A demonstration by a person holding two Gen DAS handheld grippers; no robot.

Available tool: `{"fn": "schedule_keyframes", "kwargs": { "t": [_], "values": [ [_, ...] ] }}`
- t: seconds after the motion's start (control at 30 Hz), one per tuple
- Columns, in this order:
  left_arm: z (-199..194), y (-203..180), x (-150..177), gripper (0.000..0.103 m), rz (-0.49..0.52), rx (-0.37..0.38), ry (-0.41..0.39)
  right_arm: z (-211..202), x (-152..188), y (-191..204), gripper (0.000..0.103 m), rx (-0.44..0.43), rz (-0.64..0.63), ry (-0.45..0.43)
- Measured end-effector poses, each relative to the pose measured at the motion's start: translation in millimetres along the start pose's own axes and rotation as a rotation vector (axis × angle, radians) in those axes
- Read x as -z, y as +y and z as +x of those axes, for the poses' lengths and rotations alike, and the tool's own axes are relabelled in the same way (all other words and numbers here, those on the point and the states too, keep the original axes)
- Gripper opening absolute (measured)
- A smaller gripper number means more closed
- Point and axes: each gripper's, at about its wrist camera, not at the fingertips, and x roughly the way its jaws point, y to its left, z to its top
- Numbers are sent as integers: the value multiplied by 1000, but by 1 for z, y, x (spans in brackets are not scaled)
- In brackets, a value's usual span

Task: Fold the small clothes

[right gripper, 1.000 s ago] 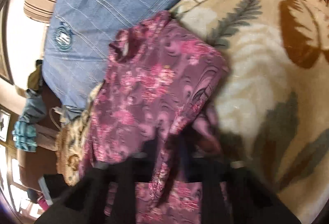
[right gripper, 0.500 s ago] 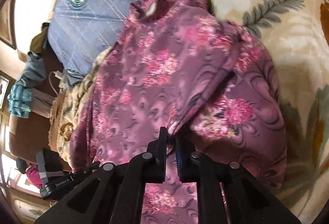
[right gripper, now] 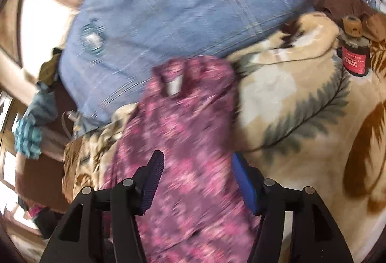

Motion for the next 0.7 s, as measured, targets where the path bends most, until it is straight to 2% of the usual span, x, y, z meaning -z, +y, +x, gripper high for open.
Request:
{"fn": "schedule_keyframes", "kwargs": {
  "t": [0.1,0.17,0.2,0.3,0.33,0.43,0.47,0.5,0.53,0.57,0.6,0.63,0.7],
  "values": [
    [47,-37,-49,61,108,42,46,0,10,-32,57,23,107,22],
    [95,-60,-86,61,152,81,87,1,19,-38,55,55,113,76],
    [118,-71,-98,61,164,73,113,1,20,-38,54,60,97,93],
    [190,-106,-126,61,243,24,202,0,20,-44,48,113,75,96],
    [216,-118,-130,61,265,7,230,1,20,-45,42,121,63,116],
    [265,-139,-142,61,319,-52,280,10,25,-35,40,93,-59,238],
    [279,-141,-146,61,327,-91,296,14,29,-27,40,97,-132,262],
    [296,-141,-149,61,319,-163,311,17,30,-24,40,98,-166,271],
    [307,-140,-151,61,311,-203,323,21,31,-24,40,107,-175,278],
    [319,-138,-153,52,299,-234,339,26,33,-24,40,123,-173,286],
    [324,-136,-154,25,281,-233,341,29,33,-23,40,125,-177,289],
    [326,-134,-155,12,256,-222,344,30,32,-23,40,119,-179,279],
    [322,-128,-159,7,196,-196,342,28,30,-23,40,108,-185,253]
  ]
}}
